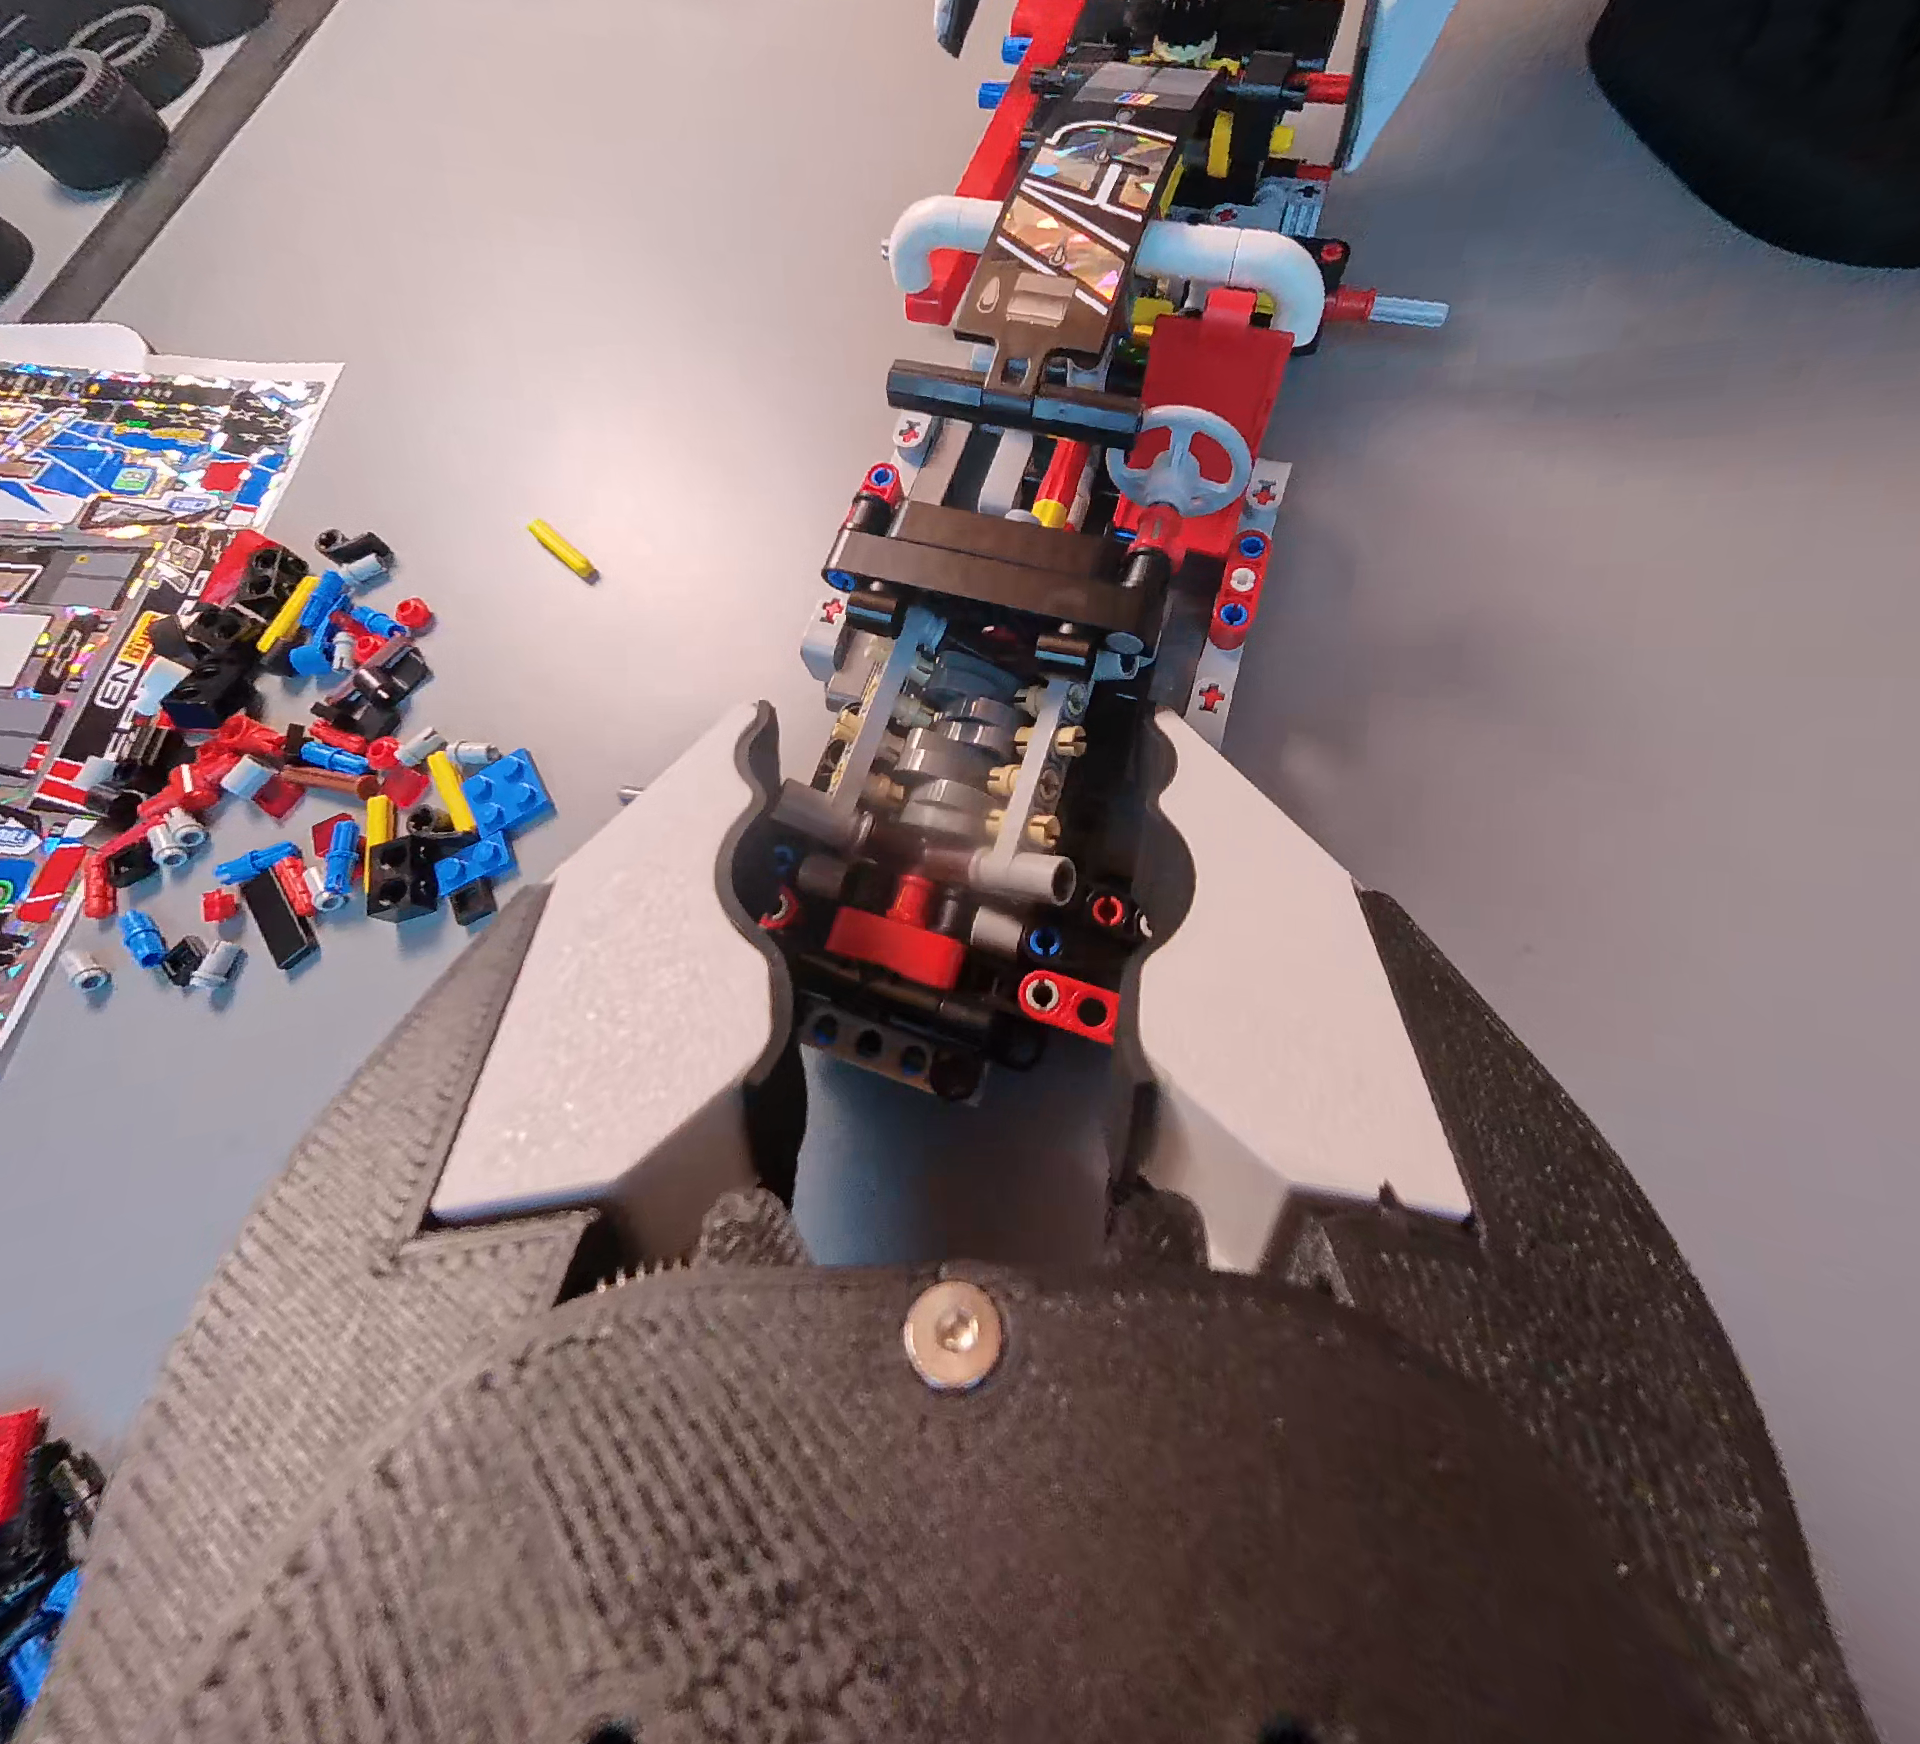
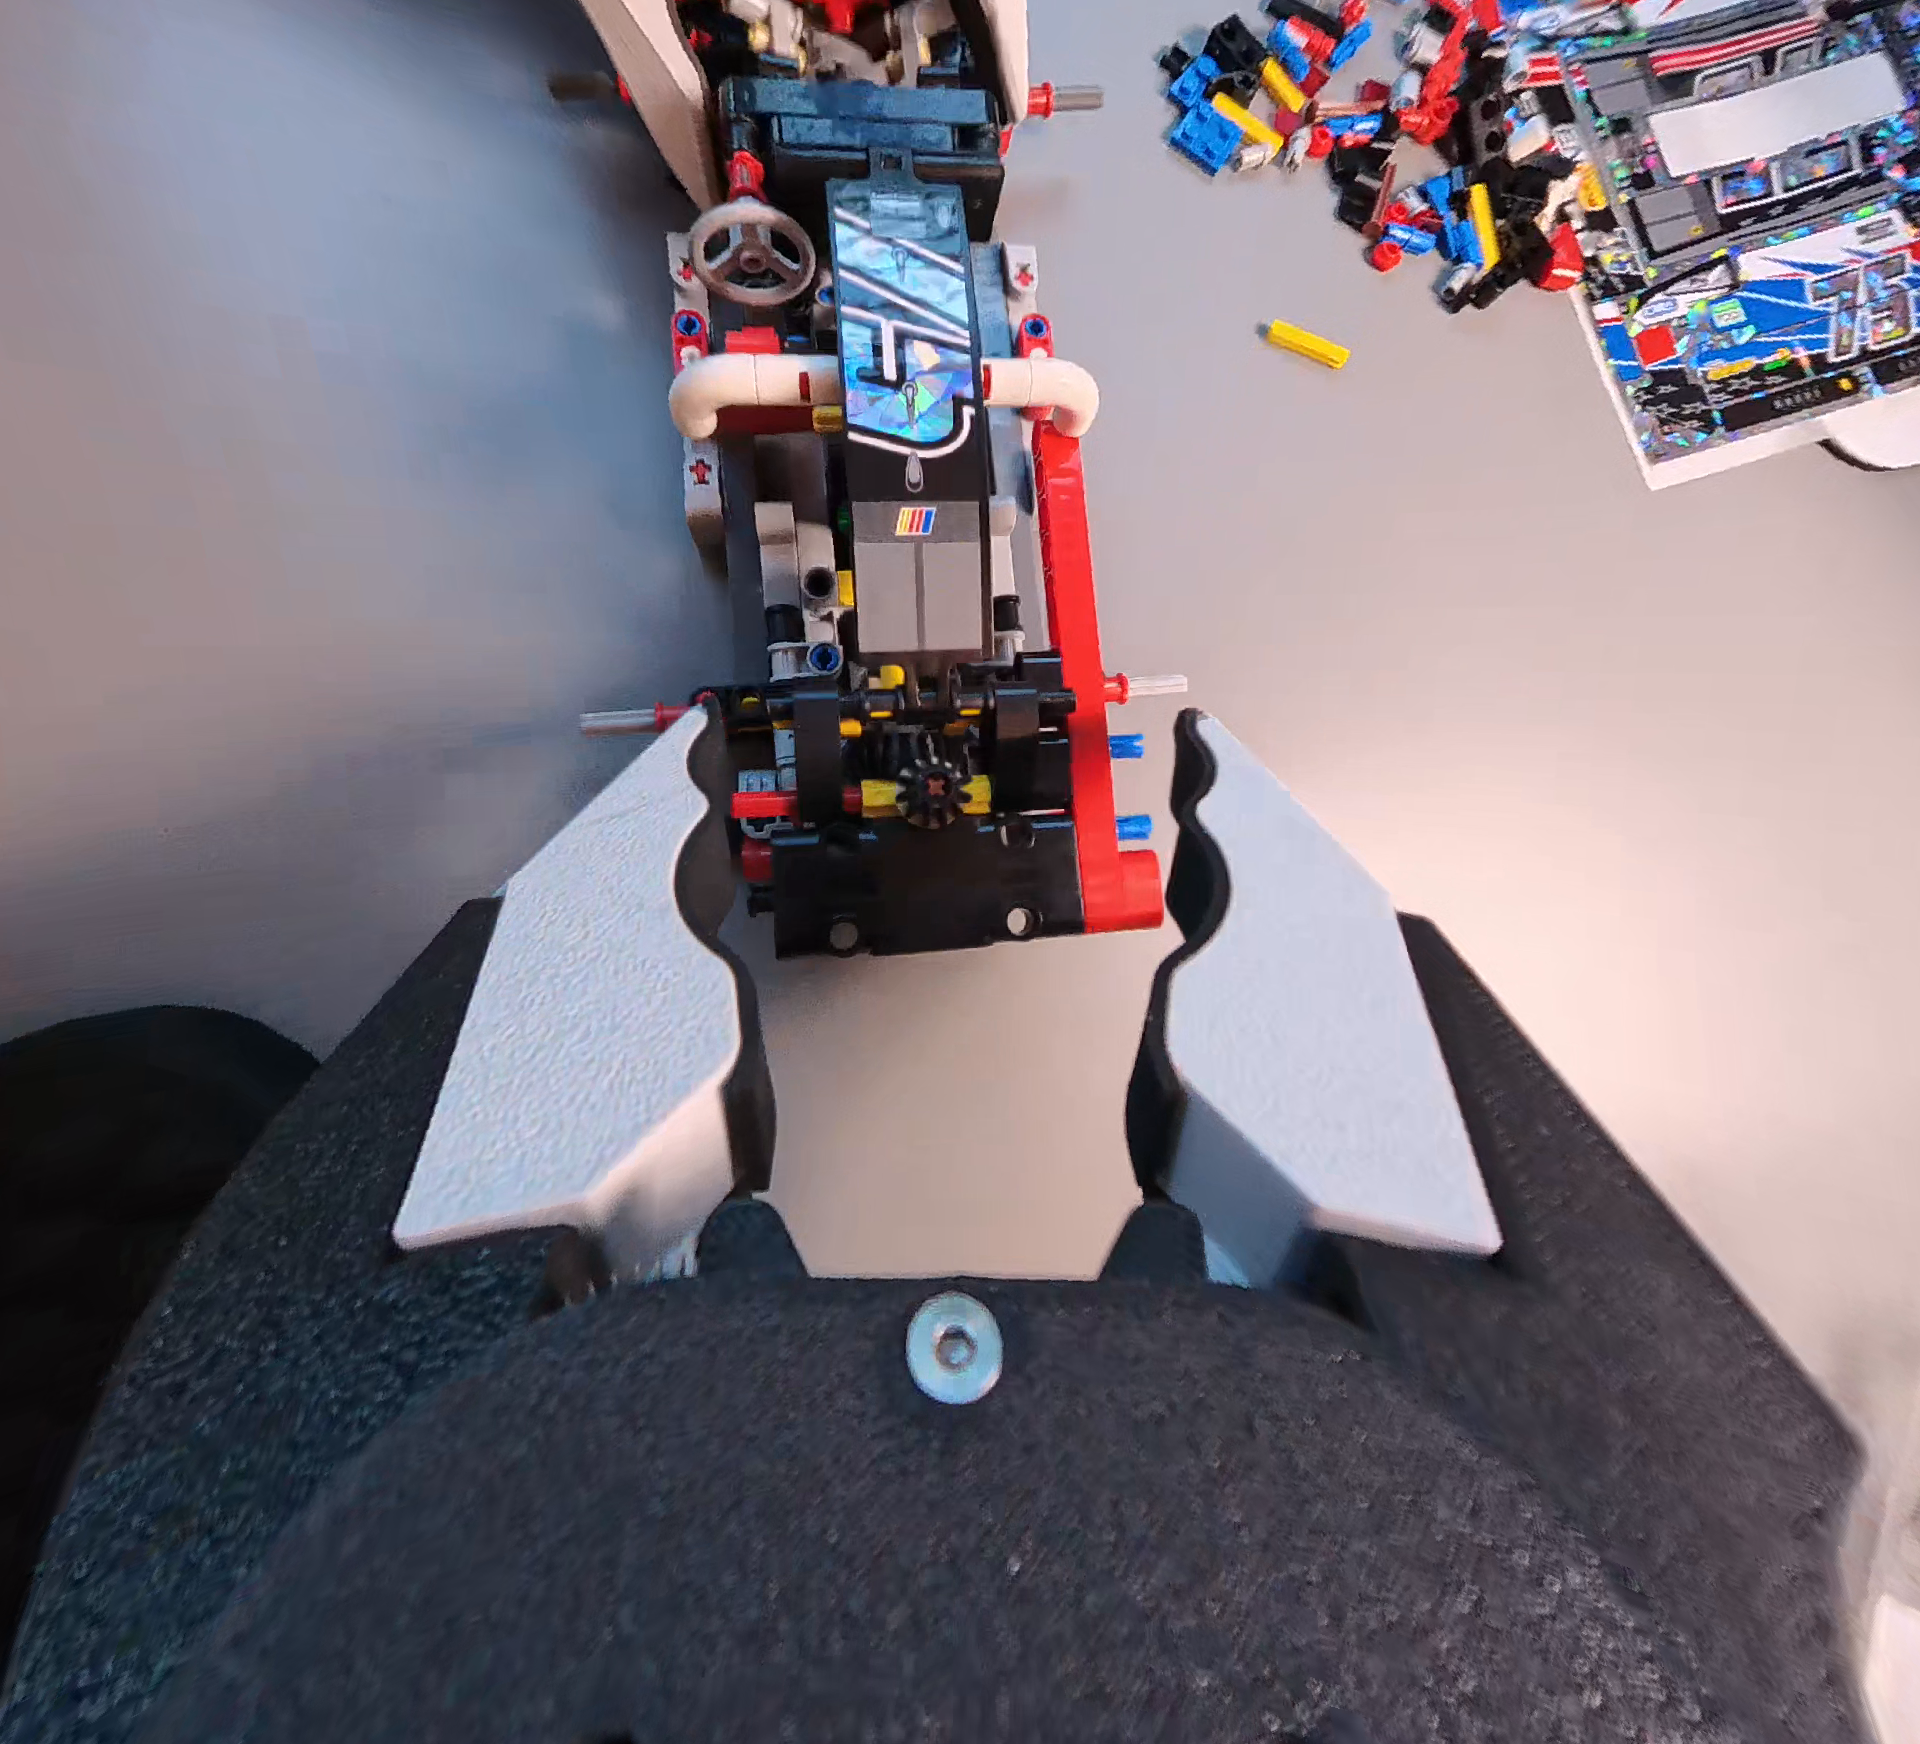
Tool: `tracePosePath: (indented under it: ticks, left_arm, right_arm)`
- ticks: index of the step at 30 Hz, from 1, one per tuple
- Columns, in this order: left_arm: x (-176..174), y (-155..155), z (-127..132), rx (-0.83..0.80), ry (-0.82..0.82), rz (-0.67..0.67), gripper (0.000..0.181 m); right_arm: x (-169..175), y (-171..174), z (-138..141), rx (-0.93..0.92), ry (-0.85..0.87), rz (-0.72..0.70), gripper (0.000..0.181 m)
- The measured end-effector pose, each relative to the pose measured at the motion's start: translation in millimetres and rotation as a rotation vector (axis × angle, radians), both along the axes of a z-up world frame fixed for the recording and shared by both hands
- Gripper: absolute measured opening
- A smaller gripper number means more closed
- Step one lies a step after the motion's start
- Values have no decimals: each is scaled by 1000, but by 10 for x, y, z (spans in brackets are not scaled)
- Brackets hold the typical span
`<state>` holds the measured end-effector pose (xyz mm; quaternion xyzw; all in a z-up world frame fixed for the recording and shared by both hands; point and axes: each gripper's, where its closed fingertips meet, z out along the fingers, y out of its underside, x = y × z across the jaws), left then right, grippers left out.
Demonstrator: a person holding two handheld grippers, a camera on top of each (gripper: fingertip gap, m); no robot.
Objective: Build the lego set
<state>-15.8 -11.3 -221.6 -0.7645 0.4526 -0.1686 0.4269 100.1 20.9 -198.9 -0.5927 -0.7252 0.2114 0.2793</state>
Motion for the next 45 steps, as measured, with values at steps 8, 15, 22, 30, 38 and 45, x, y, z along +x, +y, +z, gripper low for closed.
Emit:
tracePosePath:
  ticks: [8, 15, 22, 30, 38, 45]
  left_arm:
    - [-23, -60, 2, 16, 1, 6, 66]
    - [-33, -79, 4, 32, 5, 7, 66]
    - [-65, -143, 100, 20, 4, -19, 75]
    - [335, -28, 609, -110, -185, -164, 90]
    - [985, 262, 474, -404, -19, -468, 97]
    - [1197, 108, 227, -514, 103, -610, 94]
  right_arm:
    - [-42, -14, -90, 77, -209, 104, 64]
    - [-44, -47, -89, 72, -202, 151, 63]
    - [-43, -54, -83, 68, -184, 183, 63]
    - [46, 1, 248, 98, 64, -87, 70]
    - [270, -9, 46, 139, 280, -483, 71]
    - [255, 43, 58, 77, 366, -493, 63]
